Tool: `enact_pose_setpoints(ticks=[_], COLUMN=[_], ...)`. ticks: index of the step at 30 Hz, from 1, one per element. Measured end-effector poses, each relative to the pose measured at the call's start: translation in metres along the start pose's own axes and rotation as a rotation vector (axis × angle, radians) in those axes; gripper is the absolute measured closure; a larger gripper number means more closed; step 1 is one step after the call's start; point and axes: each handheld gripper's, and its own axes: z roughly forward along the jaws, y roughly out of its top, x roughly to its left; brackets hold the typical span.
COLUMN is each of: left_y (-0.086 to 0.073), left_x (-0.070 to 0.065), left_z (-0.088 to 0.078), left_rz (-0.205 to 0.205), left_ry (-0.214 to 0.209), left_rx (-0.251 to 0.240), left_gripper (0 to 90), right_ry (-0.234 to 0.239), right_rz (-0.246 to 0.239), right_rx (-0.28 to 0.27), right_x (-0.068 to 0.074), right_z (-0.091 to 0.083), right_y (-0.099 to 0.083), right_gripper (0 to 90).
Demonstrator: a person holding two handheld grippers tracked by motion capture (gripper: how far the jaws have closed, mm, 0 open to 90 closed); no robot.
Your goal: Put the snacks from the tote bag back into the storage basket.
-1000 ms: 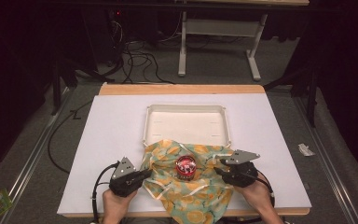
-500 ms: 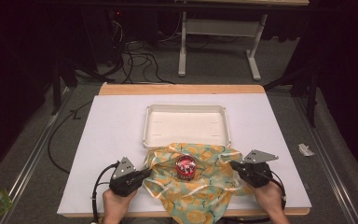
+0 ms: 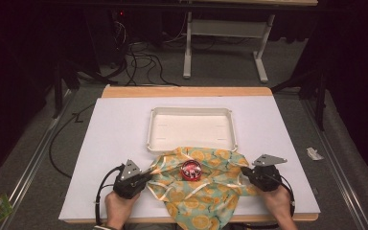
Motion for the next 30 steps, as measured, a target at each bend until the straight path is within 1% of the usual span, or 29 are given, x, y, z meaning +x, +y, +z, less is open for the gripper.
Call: enact_pose_setpoints(ticks=[5, 7, 10, 11, 12, 13, 16, 18, 20, 21, 25, 27, 30], left_y=[-0.001, -0.001, -0.001, -0.001, -0.001, -0.001, -0.001, 0.0, 0.001, 0.001, 0.002, 0.003, 0.002], left_x=[0.0, 0.0, 0.0, 0.0, 0.0, 0.0, -0.001, -0.002, -0.003, -0.003, -0.005, -0.005, -0.006], left_z=[0.002, 0.003, 0.003, 0.003, 0.002, 0.002, 0.0, -0.001, -0.001, -0.001, 0.0, 0.0, 0.0], left_rz=[0.008, 0.002, -0.003, -0.002, -0.001, 0.0, 0.002, 0.003, 0.006, 0.008, 0.015, 0.016, 0.017], left_ry=[0.008, 0.008, 0.006, 0.002, -0.001, -0.003, -0.01, -0.016, -0.018, -0.02, -0.029, -0.032, -0.032], left_rx=[0.025, 0.03, 0.025, 0.025, 0.024, 0.022, 0.015, 0.011, 0.009, 0.009, 0.009, 0.009, 0.011], left_gripper=[89.6, 89.4, 88.7, 88.1, 88.0, 88.0, 88.3, 88.8, 88.9, 89.0, 89.1, 89.1, 89.2], right_ry=[-0.001, 0.008, 0.016, 0.018, 0.02, 0.019, 0.018, 0.018, 0.016, 0.02, 0.027, 0.033, 0.039], right_rz=[0.01, 0.021, 0.022, 0.023, 0.019, 0.016, 0.013, 0.004, -0.014, -0.015, -0.047, -0.062, -0.084], right_rx=[0.017, 0.022, 0.017, 0.018, 0.007, -0.003, -0.028, -0.053, -0.07, -0.077, -0.123, -0.13, -0.14], right_x=[-0.002, -0.003, -0.002, -0.001, -0.001, 0.001, 0.003, 0.007, 0.01, 0.012, 0.019, 0.022, 0.026], right_z=[0.004, 0.005, 0.004, 0.002, 0.001, -0.002, -0.012, -0.021, -0.027, -0.031, -0.044, -0.045, -0.037], right_y=[-0.005, -0.007, -0.008, -0.008, -0.008, -0.007, -0.004, 0.0, 0.004, 0.006, 0.016, 0.024, 0.037], right_gripper=[90.0, 90.0, 89.3, 87.4, 84.9, 79.8, 74.6, 67.5, 62.5, 60.6, 53.4, 50.7, 47.0])
